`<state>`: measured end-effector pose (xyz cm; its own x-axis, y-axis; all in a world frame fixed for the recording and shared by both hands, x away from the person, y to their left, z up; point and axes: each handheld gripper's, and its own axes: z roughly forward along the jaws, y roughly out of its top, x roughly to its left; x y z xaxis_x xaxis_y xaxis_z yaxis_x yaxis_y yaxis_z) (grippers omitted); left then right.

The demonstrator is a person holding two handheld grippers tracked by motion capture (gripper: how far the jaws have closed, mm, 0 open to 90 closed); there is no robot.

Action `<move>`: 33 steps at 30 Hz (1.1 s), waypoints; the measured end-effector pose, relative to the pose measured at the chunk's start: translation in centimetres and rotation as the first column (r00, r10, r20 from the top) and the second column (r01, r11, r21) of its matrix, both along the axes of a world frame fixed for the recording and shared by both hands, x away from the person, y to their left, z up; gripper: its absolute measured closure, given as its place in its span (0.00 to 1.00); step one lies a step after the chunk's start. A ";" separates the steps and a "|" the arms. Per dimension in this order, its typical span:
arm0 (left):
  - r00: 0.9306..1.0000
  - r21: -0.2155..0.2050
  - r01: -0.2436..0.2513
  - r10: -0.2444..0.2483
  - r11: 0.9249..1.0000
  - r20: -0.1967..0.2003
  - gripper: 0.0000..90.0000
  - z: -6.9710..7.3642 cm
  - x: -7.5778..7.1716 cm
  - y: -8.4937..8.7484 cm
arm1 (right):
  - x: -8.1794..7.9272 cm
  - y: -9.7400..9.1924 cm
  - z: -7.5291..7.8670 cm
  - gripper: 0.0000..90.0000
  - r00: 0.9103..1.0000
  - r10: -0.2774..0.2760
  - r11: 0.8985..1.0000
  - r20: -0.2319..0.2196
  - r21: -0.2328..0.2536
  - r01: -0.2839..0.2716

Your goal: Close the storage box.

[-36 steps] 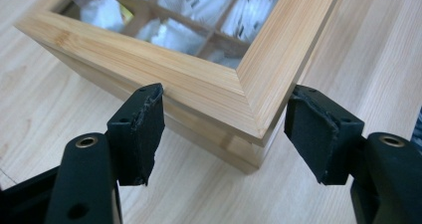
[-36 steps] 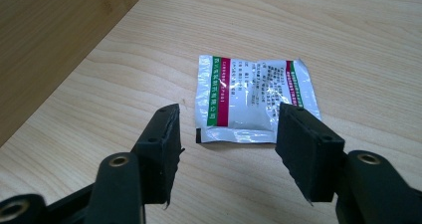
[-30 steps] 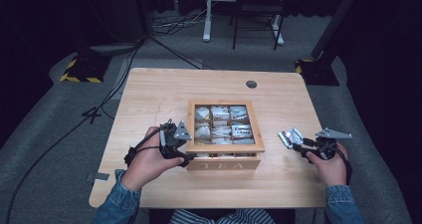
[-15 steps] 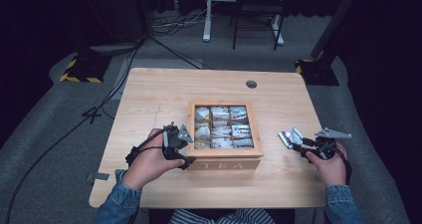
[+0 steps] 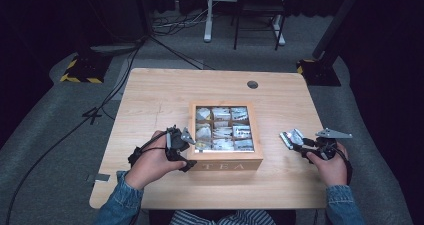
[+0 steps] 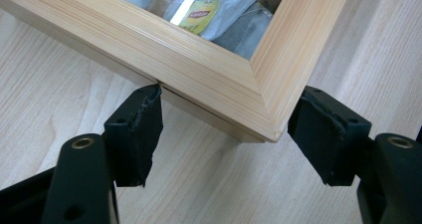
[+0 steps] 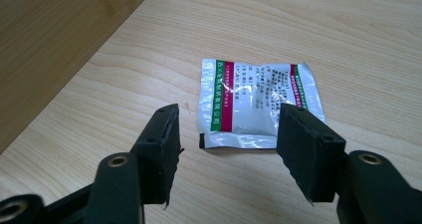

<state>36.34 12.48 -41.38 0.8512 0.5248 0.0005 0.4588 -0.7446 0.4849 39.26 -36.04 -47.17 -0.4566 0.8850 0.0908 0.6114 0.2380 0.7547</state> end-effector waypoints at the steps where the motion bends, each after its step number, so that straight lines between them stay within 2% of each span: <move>1: 1.000 -0.002 0.001 -0.001 1.000 0.000 0.35 0.0 0.0 0.0 | 0.0 0.0 0.0 0.48 1.000 0.000 1.000 0.002 0.000 0.000; 6: 1.000 -0.024 -0.005 0.005 1.000 -0.007 0.35 0.0 -0.2 0.4 | 0.2 0.0 0.0 0.48 1.000 0.000 1.000 0.001 -0.002 0.000; 8: 1.000 -0.055 -0.010 0.010 0.998 0.008 0.35 0.3 -0.4 0.8 | 0.2 0.1 0.1 0.48 1.000 0.002 1.000 0.002 0.000 -0.002; 11: 0.999 -0.080 -0.023 0.026 0.997 0.035 0.36 0.8 -0.9 1.3 | 0.3 0.2 0.2 0.48 1.000 0.012 1.000 0.005 0.009 -0.012; 15: 0.996 -0.147 -0.048 0.059 0.988 0.070 0.36 1.6 -1.5 2.6 | 0.4 0.2 0.5 0.48 1.000 0.024 1.000 0.014 0.012 -0.024; 20: 0.981 -0.213 -0.100 0.132 0.972 0.142 0.34 2.4 -2.3 4.5 | 0.7 0.3 0.8 0.48 0.999 0.039 0.999 0.028 0.026 -0.039; 22: 0.976 -0.232 -0.115 0.154 0.966 0.155 0.34 2.5 -2.6 5.2 | 0.9 0.3 0.8 0.48 0.999 0.042 0.999 0.026 0.030 -0.043; 23: 0.971 -0.236 -0.127 0.169 0.963 0.168 0.34 2.5 -2.8 5.7 | 1.0 0.3 0.8 0.48 0.999 0.044 0.999 0.028 0.030 -0.044; 25: 0.967 -0.235 -0.142 0.185 0.962 0.175 0.33 2.4 -3.2 6.3 | 1.2 0.3 0.8 0.48 0.998 0.051 0.998 0.028 0.033 -0.052; 28: 0.962 -0.241 -0.166 0.211 0.956 0.175 0.33 2.3 -3.6 7.3 | 1.6 0.4 0.8 0.47 0.998 0.058 0.998 0.032 0.036 -0.059; 33: 0.947 -0.228 -0.221 0.264 0.948 0.182 0.32 1.9 -4.0 8.8 | 2.0 0.6 0.8 0.47 0.997 0.072 0.997 0.032 0.038 -0.073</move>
